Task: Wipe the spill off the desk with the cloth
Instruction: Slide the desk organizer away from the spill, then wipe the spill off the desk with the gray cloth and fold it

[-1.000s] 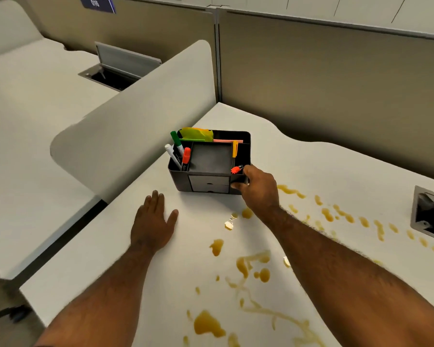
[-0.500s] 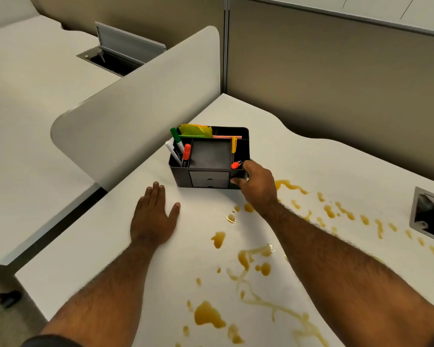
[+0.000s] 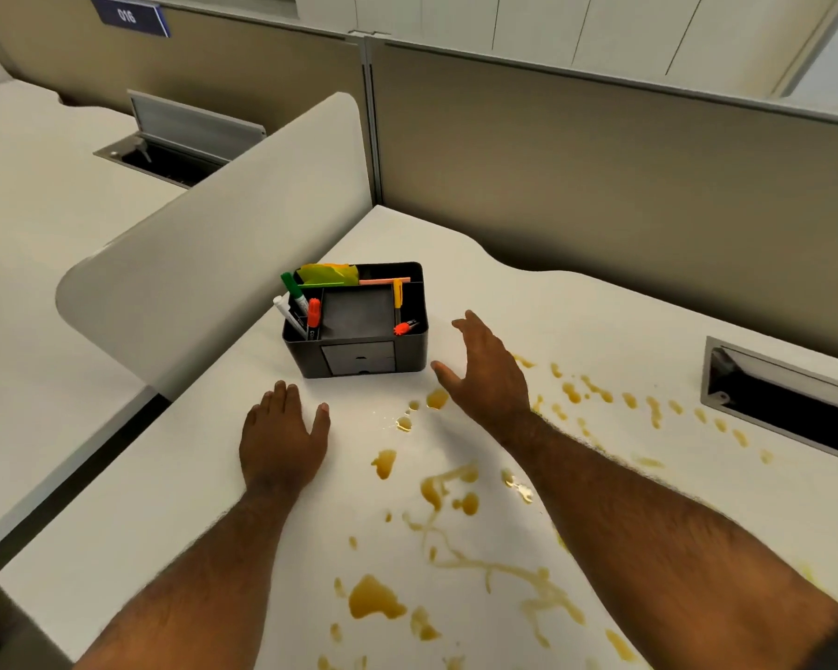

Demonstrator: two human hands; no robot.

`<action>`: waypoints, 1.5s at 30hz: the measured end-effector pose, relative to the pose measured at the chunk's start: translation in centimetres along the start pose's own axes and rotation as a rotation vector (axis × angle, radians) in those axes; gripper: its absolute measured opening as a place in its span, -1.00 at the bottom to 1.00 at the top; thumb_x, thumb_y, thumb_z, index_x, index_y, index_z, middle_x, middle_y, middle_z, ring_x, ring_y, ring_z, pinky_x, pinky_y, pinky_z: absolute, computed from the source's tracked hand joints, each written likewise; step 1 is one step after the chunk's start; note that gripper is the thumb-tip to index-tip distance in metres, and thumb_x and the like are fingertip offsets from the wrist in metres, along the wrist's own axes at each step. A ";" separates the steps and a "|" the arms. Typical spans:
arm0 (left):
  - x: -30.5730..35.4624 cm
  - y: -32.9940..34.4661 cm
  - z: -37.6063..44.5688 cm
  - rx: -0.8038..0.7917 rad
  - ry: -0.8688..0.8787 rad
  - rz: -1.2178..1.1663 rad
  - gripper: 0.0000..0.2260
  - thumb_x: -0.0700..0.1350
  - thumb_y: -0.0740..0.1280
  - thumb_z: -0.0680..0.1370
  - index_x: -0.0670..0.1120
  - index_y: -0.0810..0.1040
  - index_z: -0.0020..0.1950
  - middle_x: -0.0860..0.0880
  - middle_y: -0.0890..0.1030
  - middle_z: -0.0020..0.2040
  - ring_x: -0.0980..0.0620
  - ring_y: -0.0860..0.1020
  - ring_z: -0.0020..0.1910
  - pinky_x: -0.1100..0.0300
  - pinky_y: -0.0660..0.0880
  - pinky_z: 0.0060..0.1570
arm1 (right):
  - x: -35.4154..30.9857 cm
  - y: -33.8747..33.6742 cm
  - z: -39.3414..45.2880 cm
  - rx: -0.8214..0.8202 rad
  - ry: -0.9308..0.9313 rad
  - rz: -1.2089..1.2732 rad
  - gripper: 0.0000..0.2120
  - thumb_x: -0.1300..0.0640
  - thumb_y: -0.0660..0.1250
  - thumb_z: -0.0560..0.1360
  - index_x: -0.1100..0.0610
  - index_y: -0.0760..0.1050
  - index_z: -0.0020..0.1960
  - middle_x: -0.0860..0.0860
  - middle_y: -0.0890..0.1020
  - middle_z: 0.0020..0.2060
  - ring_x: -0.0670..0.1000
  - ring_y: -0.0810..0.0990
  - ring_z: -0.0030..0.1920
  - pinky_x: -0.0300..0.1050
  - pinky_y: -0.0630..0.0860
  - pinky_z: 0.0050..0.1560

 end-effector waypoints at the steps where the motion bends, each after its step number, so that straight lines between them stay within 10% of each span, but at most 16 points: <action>1: 1.3 -1.0 -0.5 0.050 0.034 0.001 -0.39 0.18 0.03 0.56 -0.23 0.39 0.41 -0.22 0.43 0.41 -0.20 0.40 0.39 -0.07 0.30 0.38 | 0.2 -0.6 -0.5 0.007 -0.005 -0.016 -0.36 -0.18 0.34 0.48 0.07 0.29 0.44 0.05 0.26 0.51 0.09 0.33 0.44 0.00 0.37 0.33; 14: 19.9 -4.6 -5.7 0.154 0.501 -0.127 -0.56 0.09 0.14 0.54 -0.19 0.59 0.19 -0.17 0.64 0.16 -0.18 0.58 0.13 -0.05 0.46 0.17 | 9.2 -11.9 -9.1 0.143 0.134 -0.190 -0.39 -0.23 0.30 0.47 0.09 0.34 0.39 0.09 0.27 0.50 0.11 0.23 0.49 0.04 0.21 0.44; 25: 35.5 0.2 -11.6 -0.121 0.784 -0.023 -0.35 0.27 -0.08 0.58 -0.03 -0.04 0.57 0.00 -0.08 0.59 -0.02 -0.09 0.57 0.04 -0.07 0.51 | 21.3 -22.7 -19.7 0.249 0.430 -0.346 -0.27 -0.30 0.18 0.49 0.09 0.18 0.50 0.09 0.18 0.53 0.11 0.13 0.52 0.06 0.09 0.49; 45: 55.3 4.1 -25.7 -0.341 1.186 0.009 -0.39 0.19 0.01 0.61 -0.03 -0.06 0.57 -0.06 0.01 0.60 -0.06 -0.04 0.57 0.02 -0.06 0.52 | 35.4 -31.8 -34.6 0.302 0.809 -0.349 -0.23 -0.39 0.08 0.48 0.01 0.05 0.54 0.07 0.11 0.55 0.13 0.11 0.53 0.15 0.04 0.48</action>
Point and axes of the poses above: each hand's wrist, its own z-axis towards the middle knuckle, its own y-axis out of the palm, x = y × z, the point moved 10 cm from there along z, towards the middle knuckle
